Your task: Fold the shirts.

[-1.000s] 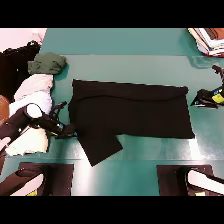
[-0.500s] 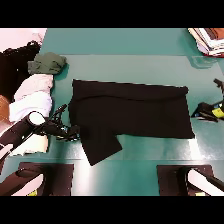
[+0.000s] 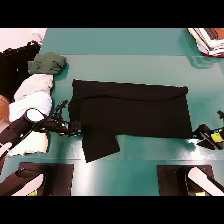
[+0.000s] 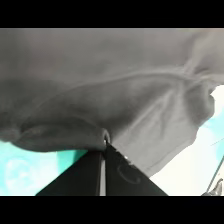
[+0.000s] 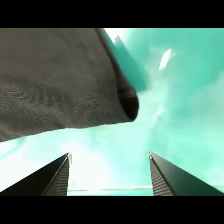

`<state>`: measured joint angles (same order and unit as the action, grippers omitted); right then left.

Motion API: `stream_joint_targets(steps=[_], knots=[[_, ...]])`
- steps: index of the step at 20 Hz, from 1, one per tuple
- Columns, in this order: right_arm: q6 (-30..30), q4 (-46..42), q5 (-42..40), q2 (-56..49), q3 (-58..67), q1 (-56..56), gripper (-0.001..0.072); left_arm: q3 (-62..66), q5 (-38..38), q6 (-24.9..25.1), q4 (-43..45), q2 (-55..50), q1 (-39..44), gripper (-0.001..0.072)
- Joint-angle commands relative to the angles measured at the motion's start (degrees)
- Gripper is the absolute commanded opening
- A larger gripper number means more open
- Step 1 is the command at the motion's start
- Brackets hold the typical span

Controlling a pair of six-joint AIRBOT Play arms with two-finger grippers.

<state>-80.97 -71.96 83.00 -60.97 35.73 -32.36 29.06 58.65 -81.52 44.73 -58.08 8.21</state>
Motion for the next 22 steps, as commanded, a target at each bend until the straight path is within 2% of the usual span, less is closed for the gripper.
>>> stream_joint_targets(steps=[1,2,3,4,6,7,8,10,12,14,19,22], knots=[[0.7,8.3,-5.9,-2.6,-4.3,-2.3,0.055,1.6,0.4,1.0,-0.6,0.0,0.0,0.0025],[0.7,9.7,-8.0,-3.5,-4.2,-1.4,0.0549,1.6,0.4,1.0,-0.6,0.0,0.0,0.0025],[0.7,10.6,-10.1,-4.3,-3.7,0.0,0.0508,1.6,0.5,1.0,-0.6,0.0,0.0,0.0025],[0.7,11.0,-11.5,-4.9,-2.9,1.4,0.0426,1.6,0.5,1.0,-0.5,0.0,0.0,0.0025],[0.5,10.8,-12.6,-5.7,-0.8,4.4,0.0415,1.6,0.5,1.0,0.2,0.0,0.0,0.0025],[0.5,10.4,-12.6,-5.7,0.3,5.8,0.0261,1.6,0.9,1.0,1.1,0.1,0.0,0.0025],[0.5,9.6,-12.5,-5.4,1.2,6.8,0.015,1.8,1.8,0.9,2.3,0.1,0.0,0.0024],[0.5,6.7,-11.9,-3.4,2.6,8.9,0.0032,2.8,3.8,-1.2,6.5,1.1,0.0,0.0023],[0.5,2.8,-9.5,0.0,3.7,10.4,0.0014,3.5,5.3,-5.3,12.3,5.5,0.0,0.0023],[0.5,-0.1,-5.3,4.4,4.6,11.4,0.0014,3.5,10.7,-8.5,17.3,11.7,0.0,0.0023],[0.5,-1.7,8.0,17.6,4.8,11.9,0.0014,3.6,25.8,-14.8,16.3,26.4,0.0,0.0024],[-0.6,-1.6,8.0,22.6,5.6,11.9,0.0013,6.9,25.6,-15.5,15.1,27.8,0.0,0.0024]])
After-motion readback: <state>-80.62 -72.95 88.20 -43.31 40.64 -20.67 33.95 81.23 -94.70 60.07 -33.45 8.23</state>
